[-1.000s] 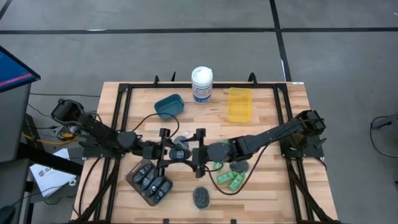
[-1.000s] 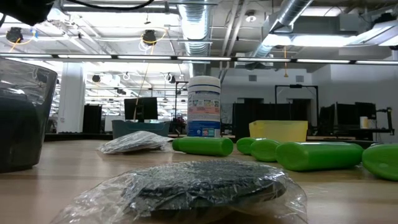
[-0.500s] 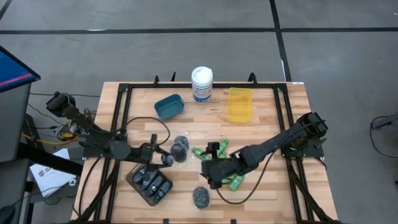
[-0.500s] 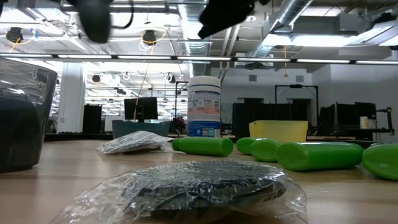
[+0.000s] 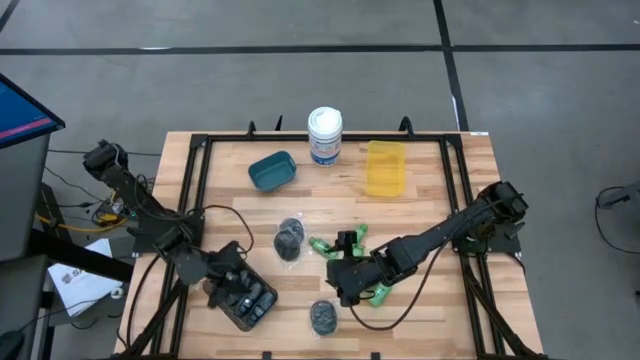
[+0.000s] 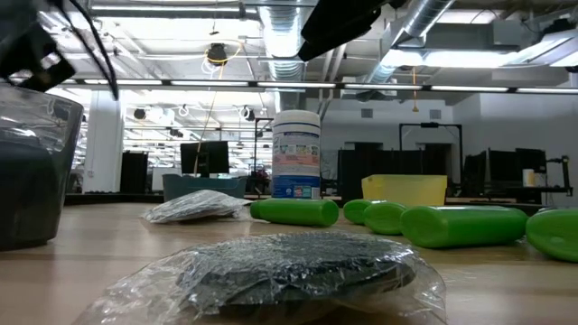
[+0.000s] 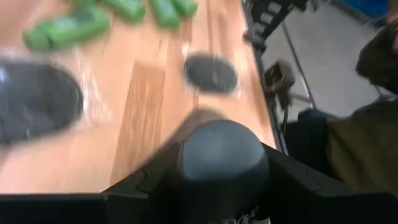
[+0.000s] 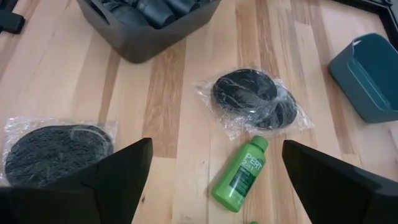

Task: Pick & Place Travel size toiletries
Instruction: Put the black deodorant into the black bin, then put the green shampoo bottle into the yellow bin

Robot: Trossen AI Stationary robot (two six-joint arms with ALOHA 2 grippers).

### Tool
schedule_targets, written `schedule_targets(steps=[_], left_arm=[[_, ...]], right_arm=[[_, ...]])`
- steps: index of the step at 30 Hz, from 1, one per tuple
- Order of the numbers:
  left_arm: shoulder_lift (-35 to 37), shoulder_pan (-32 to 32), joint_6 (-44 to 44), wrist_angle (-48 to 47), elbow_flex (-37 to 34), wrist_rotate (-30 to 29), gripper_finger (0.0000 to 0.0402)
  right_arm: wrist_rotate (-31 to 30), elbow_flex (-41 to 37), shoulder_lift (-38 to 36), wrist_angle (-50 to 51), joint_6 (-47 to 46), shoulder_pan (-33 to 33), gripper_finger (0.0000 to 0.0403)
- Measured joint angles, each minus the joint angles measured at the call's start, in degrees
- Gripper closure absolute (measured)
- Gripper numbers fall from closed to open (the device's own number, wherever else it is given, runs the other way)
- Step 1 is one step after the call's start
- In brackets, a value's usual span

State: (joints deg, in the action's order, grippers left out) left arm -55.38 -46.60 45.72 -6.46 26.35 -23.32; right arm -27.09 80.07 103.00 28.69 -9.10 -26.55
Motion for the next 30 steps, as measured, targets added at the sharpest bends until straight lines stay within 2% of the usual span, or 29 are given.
schedule_targets(steps=[4,9,16,18,24,30], left_arm=[[-2.58,-0.40,1.27,-1.74,0.00,2.22,0.0240],[-5.06,-0.39,1.20,-1.77,0.00,5.46,0.0220],[-4.28,-0.38,2.79,-1.66,0.02,7.70,0.0190],[-3.17,-0.36,2.81,-0.81,0.02,8.27,0.0179],[2.37,-0.32,1.47,2.85,0.02,7.55,0.0158],[7.29,-0.30,-9.74,10.99,0.02,1.72,0.0159]], right_arm=[[0.00,0.00,0.02,0.36,-0.87,0.11,0.0057],[0.04,-0.70,0.02,3.16,-5.93,1.28,0.0056],[0.21,-7.01,0.11,4.89,-12.95,3.53,0.0052],[1.91,-9.19,0.13,6.37,-14.90,3.63,0.0054],[7.51,-13.03,0.13,8.84,-17.96,-0.61,0.0059],[7.56,-15.90,0.11,8.21,-16.48,-6.43,0.0064]])
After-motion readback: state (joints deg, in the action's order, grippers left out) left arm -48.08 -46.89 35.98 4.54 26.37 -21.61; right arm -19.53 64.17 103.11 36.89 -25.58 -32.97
